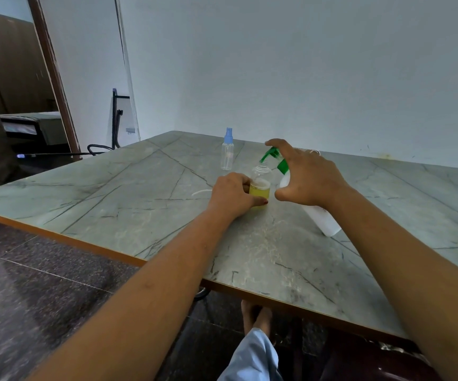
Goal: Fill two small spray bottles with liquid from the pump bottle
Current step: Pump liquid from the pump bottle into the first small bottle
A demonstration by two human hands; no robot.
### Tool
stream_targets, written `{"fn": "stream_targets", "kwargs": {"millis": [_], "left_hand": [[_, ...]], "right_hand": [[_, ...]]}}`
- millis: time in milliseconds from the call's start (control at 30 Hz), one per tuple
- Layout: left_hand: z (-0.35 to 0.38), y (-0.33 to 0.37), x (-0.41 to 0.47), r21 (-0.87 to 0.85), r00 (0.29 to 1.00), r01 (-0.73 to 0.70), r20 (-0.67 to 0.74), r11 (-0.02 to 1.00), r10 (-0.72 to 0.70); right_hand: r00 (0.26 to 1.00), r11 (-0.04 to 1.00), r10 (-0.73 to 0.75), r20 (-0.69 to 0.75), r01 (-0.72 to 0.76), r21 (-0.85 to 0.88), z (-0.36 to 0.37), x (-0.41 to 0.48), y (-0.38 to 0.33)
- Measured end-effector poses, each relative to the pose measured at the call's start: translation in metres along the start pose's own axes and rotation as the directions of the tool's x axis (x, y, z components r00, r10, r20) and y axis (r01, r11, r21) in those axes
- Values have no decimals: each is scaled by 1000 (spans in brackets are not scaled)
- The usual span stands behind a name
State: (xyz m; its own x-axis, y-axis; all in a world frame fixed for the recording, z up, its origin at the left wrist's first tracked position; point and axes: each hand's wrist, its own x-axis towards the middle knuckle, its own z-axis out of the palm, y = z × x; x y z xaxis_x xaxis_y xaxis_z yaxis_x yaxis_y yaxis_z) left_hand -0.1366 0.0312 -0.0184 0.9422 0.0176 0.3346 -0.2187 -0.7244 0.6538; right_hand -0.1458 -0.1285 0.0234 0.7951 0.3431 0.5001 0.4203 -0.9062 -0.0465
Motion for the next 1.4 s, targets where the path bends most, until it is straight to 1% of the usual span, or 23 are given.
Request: {"fn": "stream_targets", "kwargs": {"millis": [267,433,633,800,1133,1267,1400], "left_hand": [[0,0,0,27,1000,2,6,1000,-3],[0,0,0,22,1000,4,-1,1000,-4],[0,0,0,10,1000,6,5,1000,-6],[-1,2,0,-2,1000,19,14,1000,-19],[-1,0,1,-26,999,26,24,999,-26],[-1,0,0,-25,999,25,26,999,-24],[-1,0,0,-19,999,23,29,1000,-22]], "right_hand": [[999,1000,-1,-42,0,-16,-1,3,-4],[1000,1000,-15,-19,15,-8,-1,3,-4],[1000,999,4,-12,-3,34,-2,0,0],[999,1000,9,-42,-9,3,-3,1,-3],[1000,1000,17,-10,-17,22,-2,-1,-1],[999,1000,7,-37,-8,-29,-3,1,-3],[999,999,-4,-44,2,-43,0,3,-3]]}}
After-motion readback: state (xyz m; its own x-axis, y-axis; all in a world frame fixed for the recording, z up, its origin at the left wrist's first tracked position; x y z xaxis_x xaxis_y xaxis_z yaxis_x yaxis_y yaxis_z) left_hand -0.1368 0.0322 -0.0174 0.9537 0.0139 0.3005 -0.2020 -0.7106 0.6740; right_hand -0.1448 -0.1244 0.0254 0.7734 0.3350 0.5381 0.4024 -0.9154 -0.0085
